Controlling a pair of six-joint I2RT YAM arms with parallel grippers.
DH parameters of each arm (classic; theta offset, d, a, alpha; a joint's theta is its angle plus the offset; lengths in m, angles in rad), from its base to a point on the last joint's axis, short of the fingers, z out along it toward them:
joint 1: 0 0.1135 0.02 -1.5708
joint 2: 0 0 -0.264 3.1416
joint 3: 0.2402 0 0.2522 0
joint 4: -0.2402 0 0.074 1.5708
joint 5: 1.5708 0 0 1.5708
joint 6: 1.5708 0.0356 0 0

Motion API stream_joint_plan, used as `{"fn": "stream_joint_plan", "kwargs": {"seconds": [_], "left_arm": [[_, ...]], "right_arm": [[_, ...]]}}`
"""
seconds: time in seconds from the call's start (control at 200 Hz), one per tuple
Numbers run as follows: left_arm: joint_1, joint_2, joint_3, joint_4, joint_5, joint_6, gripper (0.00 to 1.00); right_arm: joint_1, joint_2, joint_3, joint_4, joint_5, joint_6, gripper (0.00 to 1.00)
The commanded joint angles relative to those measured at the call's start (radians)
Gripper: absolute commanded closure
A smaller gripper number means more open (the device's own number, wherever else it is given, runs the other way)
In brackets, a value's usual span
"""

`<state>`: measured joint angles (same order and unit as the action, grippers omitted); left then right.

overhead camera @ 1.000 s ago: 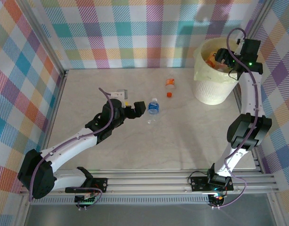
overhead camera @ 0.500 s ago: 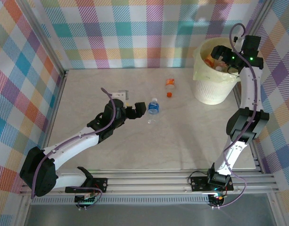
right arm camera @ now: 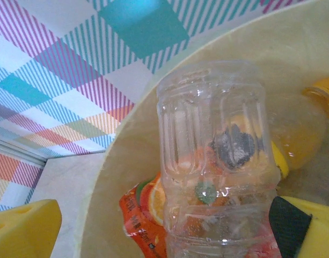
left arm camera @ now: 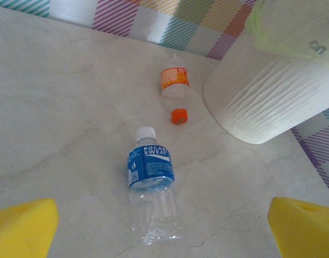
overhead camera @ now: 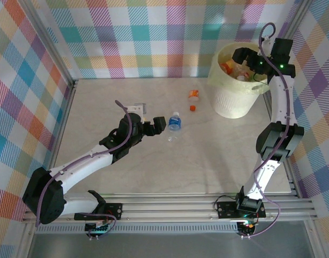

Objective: Put the plastic bottles in the bin

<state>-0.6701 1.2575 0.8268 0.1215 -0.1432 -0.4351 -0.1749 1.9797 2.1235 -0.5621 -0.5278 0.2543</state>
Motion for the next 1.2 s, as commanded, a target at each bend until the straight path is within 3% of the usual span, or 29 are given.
{"fn": "stream_joint_plan", "kwargs": {"seconds": [0.0, 0.355, 0.645, 0.89, 1.02, 1.195], "left_arm": [[-0.009, 0.012, 0.03, -0.012, -0.002, -0.012, 0.0], [-0.009, 0.021, 0.042, -0.022, -0.003, -0.008, 0.0], [-0.009, 0.022, 0.043, -0.036, -0.023, -0.023, 0.0], [-0.009, 0.04, 0.058, -0.077, -0.11, -0.075, 0.0], [-0.009, 0.053, 0.06, -0.088, -0.134, -0.105, 0.0], [-0.009, 0.055, 0.06, -0.107, -0.173, -0.138, 0.0]], "right_arm": [[0.018, -0.044, -0.011, 0.031, -0.12, 0.013, 0.0], [0.101, -0.014, 0.065, -0.14, -0.196, -0.131, 0.0], [0.177, -0.165, -0.033, -0.158, 0.098, -0.18, 0.0], [0.373, -0.314, -0.273, -0.021, 0.28, -0.173, 0.0], [0.467, -0.304, -0.361, 0.031, 0.306, -0.154, 0.0], [0.557, -0.176, -0.392, 0.079, 0.539, -0.14, 0.0]]}}
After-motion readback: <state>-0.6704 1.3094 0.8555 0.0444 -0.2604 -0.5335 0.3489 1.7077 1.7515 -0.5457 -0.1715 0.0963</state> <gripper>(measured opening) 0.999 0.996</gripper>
